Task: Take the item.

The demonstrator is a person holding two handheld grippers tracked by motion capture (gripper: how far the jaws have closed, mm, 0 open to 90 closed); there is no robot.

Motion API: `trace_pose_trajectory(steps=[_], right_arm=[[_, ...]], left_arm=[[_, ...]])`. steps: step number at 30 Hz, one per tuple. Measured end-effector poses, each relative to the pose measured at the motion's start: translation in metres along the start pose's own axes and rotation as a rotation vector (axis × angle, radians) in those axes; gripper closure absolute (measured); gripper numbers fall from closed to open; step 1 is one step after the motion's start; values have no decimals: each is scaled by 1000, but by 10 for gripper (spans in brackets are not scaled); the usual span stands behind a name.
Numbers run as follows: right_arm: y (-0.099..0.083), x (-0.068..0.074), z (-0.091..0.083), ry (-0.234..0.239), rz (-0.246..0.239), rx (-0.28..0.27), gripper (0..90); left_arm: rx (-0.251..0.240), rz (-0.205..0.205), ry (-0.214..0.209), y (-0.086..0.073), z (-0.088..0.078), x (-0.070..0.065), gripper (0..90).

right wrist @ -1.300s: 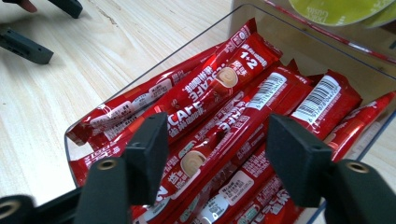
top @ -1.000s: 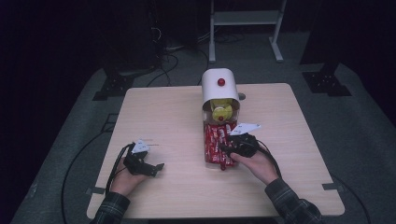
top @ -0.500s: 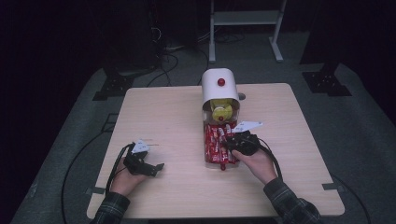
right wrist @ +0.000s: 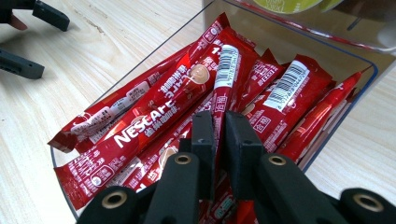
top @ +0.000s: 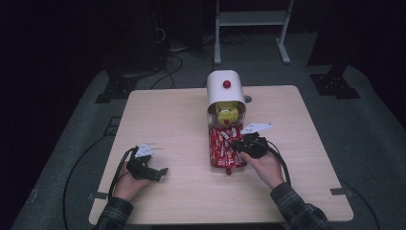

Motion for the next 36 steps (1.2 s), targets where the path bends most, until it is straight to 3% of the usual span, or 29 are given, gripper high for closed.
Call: trace_pose_trajectory(steps=[12, 36], right_arm=[[0, -1, -1, 11, 21, -5, 835], [7, 0, -14, 27, 17, -42, 848]], left_arm=[[0, 0, 0, 0, 0, 0, 0], [0, 0, 0, 0, 0, 0, 0]])
Point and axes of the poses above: each handheld gripper's, and its own axes: z roughly forward along the jaws, y roughly out of its top, x roughly to its left, the point moved 9 cm from there along z, roughly forward along the jaws, and after that the axes turned 5 degrees about -z, right-handed, at the moved point
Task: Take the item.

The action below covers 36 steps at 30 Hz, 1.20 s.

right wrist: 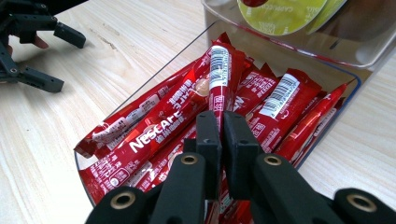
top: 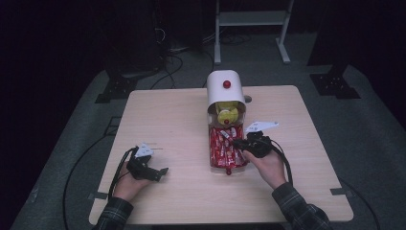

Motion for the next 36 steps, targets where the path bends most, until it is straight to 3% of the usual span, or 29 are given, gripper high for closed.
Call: trace_pose_trajectory(steps=[12, 36], right_arm=[[3, -2, -8, 15, 8, -24, 848], [0, -19, -29, -17, 34, -43, 850]], left_arm=[[0, 0, 0, 0, 0, 0, 0], [0, 0, 0, 0, 0, 0, 0]])
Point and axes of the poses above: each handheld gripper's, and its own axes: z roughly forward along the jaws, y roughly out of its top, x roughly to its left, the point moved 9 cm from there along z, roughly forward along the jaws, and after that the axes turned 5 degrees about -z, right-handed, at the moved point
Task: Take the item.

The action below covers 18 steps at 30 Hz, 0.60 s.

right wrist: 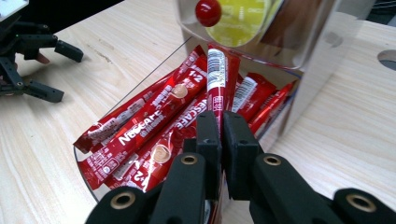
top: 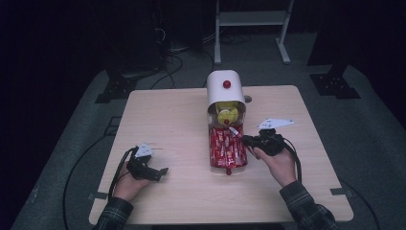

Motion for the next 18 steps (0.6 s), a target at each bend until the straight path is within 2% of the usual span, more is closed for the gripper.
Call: trace_pose_trajectory(steps=[18], right_arm=[[-4, -17, -13, -41, 19, -2, 856]], left_arm=[[0, 0, 0, 0, 0, 0, 0]])
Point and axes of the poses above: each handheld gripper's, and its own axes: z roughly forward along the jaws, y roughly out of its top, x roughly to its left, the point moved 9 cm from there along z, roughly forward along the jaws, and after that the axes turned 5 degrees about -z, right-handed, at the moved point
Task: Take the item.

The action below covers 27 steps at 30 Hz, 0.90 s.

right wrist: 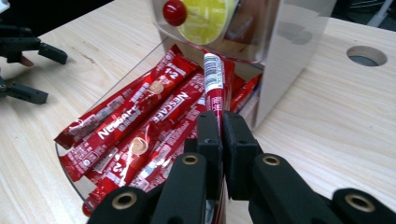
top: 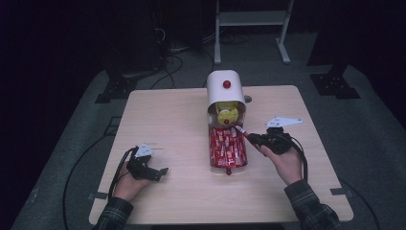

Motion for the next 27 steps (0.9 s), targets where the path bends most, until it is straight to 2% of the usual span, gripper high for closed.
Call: trace_pose_trajectory(steps=[19, 27], right_arm=[[-7, -25, -10, -57, 38, -3, 862], [-12, -42, -17, -91, 67, -11, 862]], left_arm=[[0, 0, 0, 0, 0, 0, 0], [0, 0, 0, 0, 0, 0, 0]])
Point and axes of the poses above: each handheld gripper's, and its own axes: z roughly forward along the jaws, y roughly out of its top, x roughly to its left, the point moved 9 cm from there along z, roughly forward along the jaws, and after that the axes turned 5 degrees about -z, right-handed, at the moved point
